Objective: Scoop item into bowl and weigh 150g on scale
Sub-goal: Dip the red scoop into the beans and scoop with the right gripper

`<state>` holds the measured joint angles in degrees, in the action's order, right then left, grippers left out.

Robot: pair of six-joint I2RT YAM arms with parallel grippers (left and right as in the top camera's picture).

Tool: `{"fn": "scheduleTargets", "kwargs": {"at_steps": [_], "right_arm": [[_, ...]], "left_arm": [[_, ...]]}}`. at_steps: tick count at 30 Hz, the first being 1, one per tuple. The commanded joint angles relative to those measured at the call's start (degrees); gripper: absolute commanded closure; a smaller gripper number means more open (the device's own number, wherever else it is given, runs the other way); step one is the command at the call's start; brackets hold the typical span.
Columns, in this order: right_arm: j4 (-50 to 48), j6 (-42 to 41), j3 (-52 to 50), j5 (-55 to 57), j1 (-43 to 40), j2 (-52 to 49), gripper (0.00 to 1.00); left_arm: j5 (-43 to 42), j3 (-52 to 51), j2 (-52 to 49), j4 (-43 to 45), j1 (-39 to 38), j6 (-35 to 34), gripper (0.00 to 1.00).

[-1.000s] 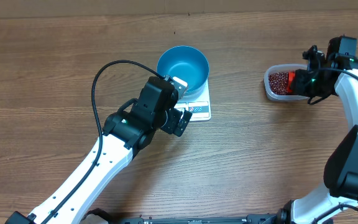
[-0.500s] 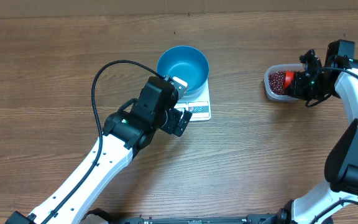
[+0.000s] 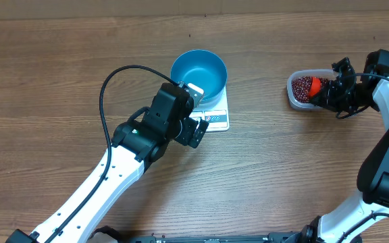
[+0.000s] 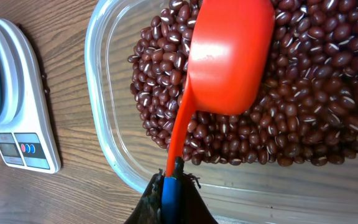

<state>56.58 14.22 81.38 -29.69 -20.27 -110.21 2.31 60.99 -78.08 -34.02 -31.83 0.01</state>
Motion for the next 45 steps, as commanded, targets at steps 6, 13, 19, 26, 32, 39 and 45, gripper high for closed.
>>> {"fn": "scheduleTargets", "kwargs": {"at_steps": [6,13,19,26,32,39,45], "right_arm": [[0.5,0.7,0.0,-2.0,0.3,-1.8,0.96],[1.7,0.6,0.0,-2.3,-0.7,-1.8,0.96],[3.2,0.7,0.0,-9.1,-5.7,-1.8,0.96],[4.9,1.0,0.0,-12.5,-10.6,-1.8,0.96],[6.1,2.8,0.0,-16.2,-11.0,-1.8,0.96],[6.7,3.5,0.0,-19.3,-11.0,-1.8,0.96],[7.2,4.1,0.0,-20.6,-11.0,-1.8,0.96]], "left_arm": [[-0.4,-0.2,-0.4,0.2,0.2,0.7,0.01],[-0.4,-0.2,-0.4,0.2,0.2,0.7,0.00],[-0.4,-0.2,-0.4,0.2,0.2,0.7,0.00],[-0.4,-0.2,-0.4,0.2,0.2,0.7,0.00],[-0.4,-0.2,-0.4,0.2,0.2,0.7,0.01],[-0.4,-0.2,-0.4,0.2,0.2,0.7,0.00],[-0.4,-0.2,-0.4,0.2,0.2,0.7,0.00]]}}
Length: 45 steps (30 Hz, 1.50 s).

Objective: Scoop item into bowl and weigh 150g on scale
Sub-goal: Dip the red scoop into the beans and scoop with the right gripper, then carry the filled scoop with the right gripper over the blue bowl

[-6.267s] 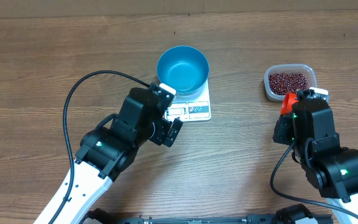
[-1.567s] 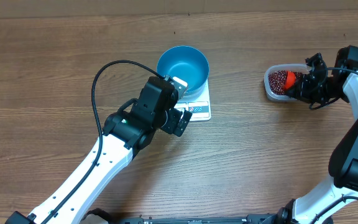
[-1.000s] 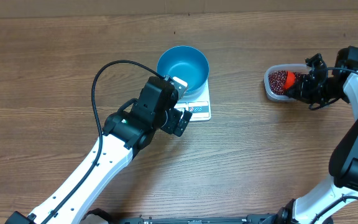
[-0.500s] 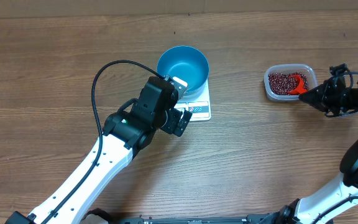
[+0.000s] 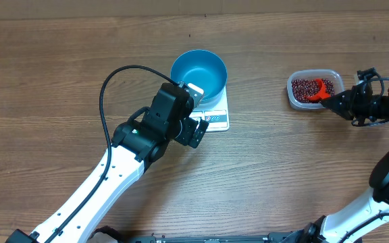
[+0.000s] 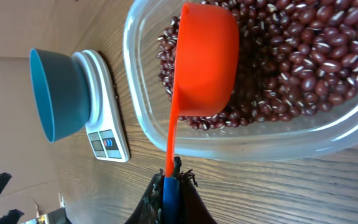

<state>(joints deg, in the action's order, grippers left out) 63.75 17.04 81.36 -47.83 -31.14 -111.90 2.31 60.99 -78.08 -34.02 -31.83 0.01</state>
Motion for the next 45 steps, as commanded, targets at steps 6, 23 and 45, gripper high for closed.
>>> {"fn": "scheduleTargets", "kwargs": {"at_steps": [6,23,45], "right_arm": [[0.9,1.6,0.0,-5.0,-1.4,-0.2,0.96],[9.4,12.7,0.0,-15.4,-6.6,-0.2,0.96],[19.6,22.8,0.0,-21.6,-6.4,-0.2,0.96]], "left_arm": [[-0.4,-0.2,-0.4,0.2,0.2,0.7,0.00],[-0.4,-0.2,-0.4,0.2,0.2,0.7,0.00],[-0.4,-0.2,-0.4,0.2,0.2,0.7,0.00]]}}
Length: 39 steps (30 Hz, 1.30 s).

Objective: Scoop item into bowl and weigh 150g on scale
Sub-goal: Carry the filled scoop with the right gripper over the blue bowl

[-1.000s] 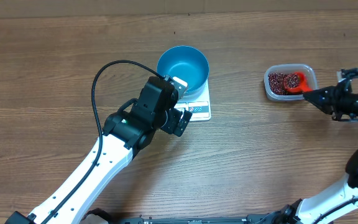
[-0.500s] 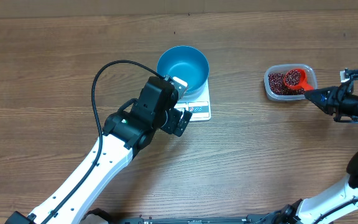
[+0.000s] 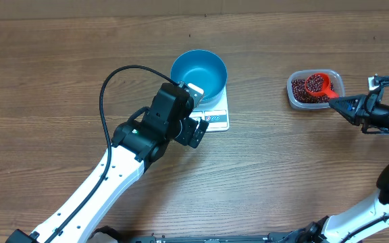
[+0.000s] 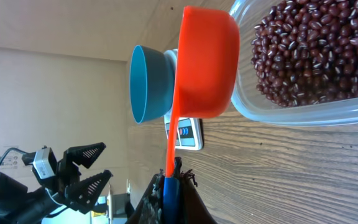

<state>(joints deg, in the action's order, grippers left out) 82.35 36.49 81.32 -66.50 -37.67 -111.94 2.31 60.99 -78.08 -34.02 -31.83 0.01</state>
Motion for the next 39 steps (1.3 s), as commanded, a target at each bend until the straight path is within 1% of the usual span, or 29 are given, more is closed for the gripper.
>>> {"fn": "scheduleTargets", "kwargs": {"at_steps": [1,5,10,20,25,28,31,39], "right_arm": [[1.4,3.8,0.0,-3.1,0.1,-0.1,0.96],[2.7,4.5,0.0,-3.8,0.5,-0.1,0.96],[2.8,4.6,0.0,-3.7,3.6,-0.1,0.96],[2.9,4.3,0.0,-4.9,15.1,-0.1,0.96],[2.6,4.3,0.0,-8.9,20.9,-0.1,0.96],[0.7,4.1,0.0,-11.0,23.4,-0.1,0.96],[-2.3,1.4,0.0,-12.5,25.9,-0.1,0.96],[-16.2,-10.8,0.0,-12.5,32.5,-0.1,0.96]], "left_arm": [[-0.4,-0.2,-0.4,0.2,0.2,0.7,0.01],[-0.4,-0.2,-0.4,0.2,0.2,0.7,0.00],[-0.4,-0.2,-0.4,0.2,0.2,0.7,0.01],[-0.4,-0.2,-0.4,0.2,0.2,0.7,0.00],[-0.4,-0.2,-0.4,0.2,0.2,0.7,0.00],[-0.4,-0.2,-0.4,0.2,0.2,0.7,0.00],[-0.4,-0.2,-0.4,0.2,0.2,0.7,0.00],[-0.4,-0.2,-0.4,0.2,0.2,0.7,0.00]]}}
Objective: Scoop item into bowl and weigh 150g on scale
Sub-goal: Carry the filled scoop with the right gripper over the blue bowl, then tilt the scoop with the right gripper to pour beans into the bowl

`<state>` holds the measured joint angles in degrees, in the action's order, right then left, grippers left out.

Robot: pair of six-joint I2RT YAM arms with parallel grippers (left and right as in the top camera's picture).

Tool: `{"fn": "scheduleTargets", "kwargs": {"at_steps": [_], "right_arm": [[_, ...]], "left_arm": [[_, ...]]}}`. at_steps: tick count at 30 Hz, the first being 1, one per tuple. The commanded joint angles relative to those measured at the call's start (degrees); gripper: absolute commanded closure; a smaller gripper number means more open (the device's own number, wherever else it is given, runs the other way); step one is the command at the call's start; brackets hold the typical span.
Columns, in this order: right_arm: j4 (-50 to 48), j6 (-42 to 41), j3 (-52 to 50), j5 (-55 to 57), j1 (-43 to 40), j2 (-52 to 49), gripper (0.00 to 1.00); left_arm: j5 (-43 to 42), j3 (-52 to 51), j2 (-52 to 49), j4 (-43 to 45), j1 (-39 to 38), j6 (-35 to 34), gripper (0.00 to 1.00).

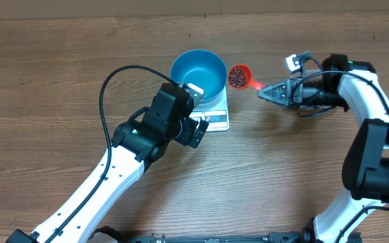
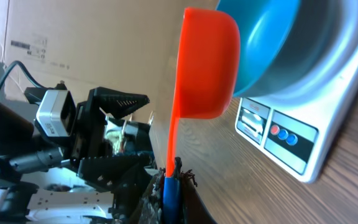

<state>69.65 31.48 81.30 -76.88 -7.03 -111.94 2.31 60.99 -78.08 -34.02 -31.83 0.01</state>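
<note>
A blue bowl point(image 1: 198, 74) stands on a white kitchen scale point(image 1: 216, 119). My right gripper point(image 1: 265, 90) is shut on the handle of an orange scoop point(image 1: 238, 75). The scoop holds dark red beans and hangs just right of the bowl's rim. In the right wrist view the scoop point(image 2: 205, 62) overlaps the bowl point(image 2: 278, 43), and the scale point(image 2: 309, 140) shows its display and buttons. The right gripper point(image 2: 171, 179) pinches the blue handle end. My left gripper point(image 1: 198, 128) rests open beside the scale's front left corner.
The left arm point(image 1: 113, 175) crosses the table from the lower left, with a black cable looping over it. The right arm point(image 1: 356, 88) lies over the spot right of the scale. The bean container is not in view.
My right gripper has moved left with the bean-filled scoop, from above the bean container to just right of the bowl's rim. The left arm has not moved.
The scoop lay mouth-down on the beans in the container. Then it stood tilted at the container's near side, then was above the container with beans in it. Now it hangs beside the bowl on the scale. The left arm stayed still throughout.
</note>
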Motion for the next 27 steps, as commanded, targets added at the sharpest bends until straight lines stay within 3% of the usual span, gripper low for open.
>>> {"fn": "scheduleTargets", "kwargs": {"at_steps": [1,10,23,27], "right_arm": [[-4.5,-6.6,0.0,-2.1,2.2,-0.1,0.96],[-22.2,-20.9,0.0,4.5,6.2,-0.1,0.96],[-38.7,-20.5,0.0,16.9,11.2,-0.1,0.96],[-42.2,-14.6,0.0,18.4,12.2,-0.1,0.96]], "left_arm": [[-0.4,-0.2,-0.4,0.2,0.2,0.7,0.00],[-0.4,-0.2,-0.4,0.2,0.2,0.7,0.01],[-0.4,-0.2,-0.4,0.2,0.2,0.7,0.00],[-0.4,-0.2,-0.4,0.2,0.2,0.7,0.01]]}}
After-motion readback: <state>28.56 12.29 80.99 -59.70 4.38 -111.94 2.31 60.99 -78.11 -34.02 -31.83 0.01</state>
